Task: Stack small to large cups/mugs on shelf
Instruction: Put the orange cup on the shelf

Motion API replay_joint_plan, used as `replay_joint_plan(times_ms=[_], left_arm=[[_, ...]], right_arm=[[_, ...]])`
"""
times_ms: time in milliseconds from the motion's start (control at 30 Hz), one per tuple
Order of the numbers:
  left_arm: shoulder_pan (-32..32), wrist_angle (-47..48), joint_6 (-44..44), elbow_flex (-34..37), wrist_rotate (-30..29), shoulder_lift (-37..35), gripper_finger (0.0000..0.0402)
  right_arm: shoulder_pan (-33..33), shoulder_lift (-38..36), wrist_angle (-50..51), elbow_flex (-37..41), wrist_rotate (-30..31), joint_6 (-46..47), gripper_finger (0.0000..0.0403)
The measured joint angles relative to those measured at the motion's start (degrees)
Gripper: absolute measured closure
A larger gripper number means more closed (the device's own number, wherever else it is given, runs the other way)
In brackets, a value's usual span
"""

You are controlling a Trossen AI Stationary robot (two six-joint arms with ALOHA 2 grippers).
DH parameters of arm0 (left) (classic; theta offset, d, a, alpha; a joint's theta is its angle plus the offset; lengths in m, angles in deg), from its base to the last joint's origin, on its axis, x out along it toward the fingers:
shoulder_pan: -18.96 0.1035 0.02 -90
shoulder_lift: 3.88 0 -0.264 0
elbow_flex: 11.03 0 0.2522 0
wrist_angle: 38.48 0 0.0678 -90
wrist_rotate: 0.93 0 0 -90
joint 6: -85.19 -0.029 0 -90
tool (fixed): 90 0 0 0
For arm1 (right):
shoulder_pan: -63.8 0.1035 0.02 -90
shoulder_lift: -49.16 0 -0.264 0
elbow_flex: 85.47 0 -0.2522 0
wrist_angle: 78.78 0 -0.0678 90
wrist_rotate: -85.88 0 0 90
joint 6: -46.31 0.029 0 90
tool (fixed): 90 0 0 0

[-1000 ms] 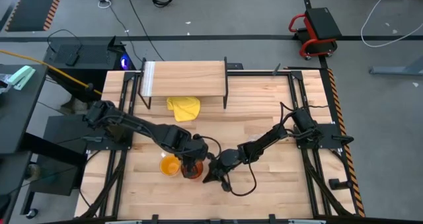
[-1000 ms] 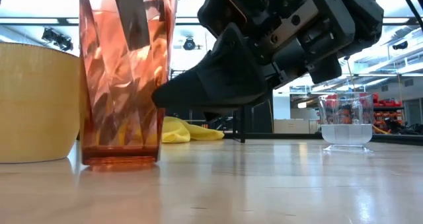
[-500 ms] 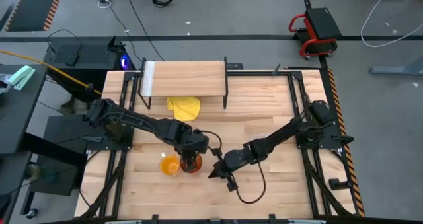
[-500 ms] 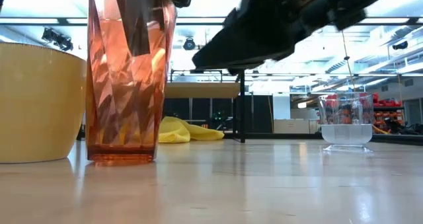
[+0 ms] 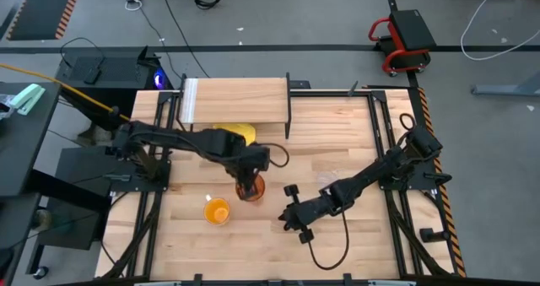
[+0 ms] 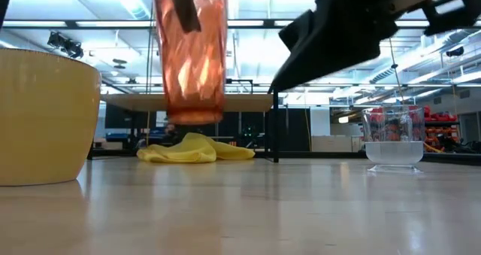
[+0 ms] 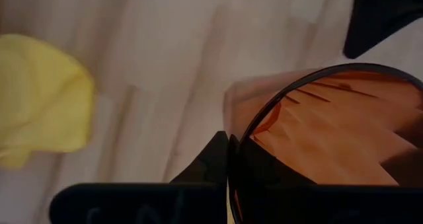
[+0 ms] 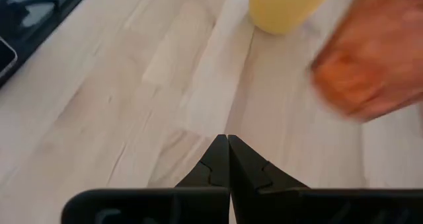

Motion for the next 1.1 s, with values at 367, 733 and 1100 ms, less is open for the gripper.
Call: replay_joint_plan(times_ms=[367, 733, 1100], left_arm=[[9.1, 14.0, 1.6, -13.8, -6.1, 0.0, 0.0388], [21.8, 17.3, -2.1, -16.5, -7.0, 0.0, 0.0386], [33.6, 17.4, -5.8, -21.9, -7.2, -1.3, 0.0389]], right_arm=[[0.0, -0.1, 5.4, 4.5, 4.4, 6.8, 0.0402], [0.0, -3.1, 5.1, 4.5, 5.3, 5.5, 0.0402], [0.7, -4.1, 5.0, 4.5, 6.1, 7.2, 0.0402]])
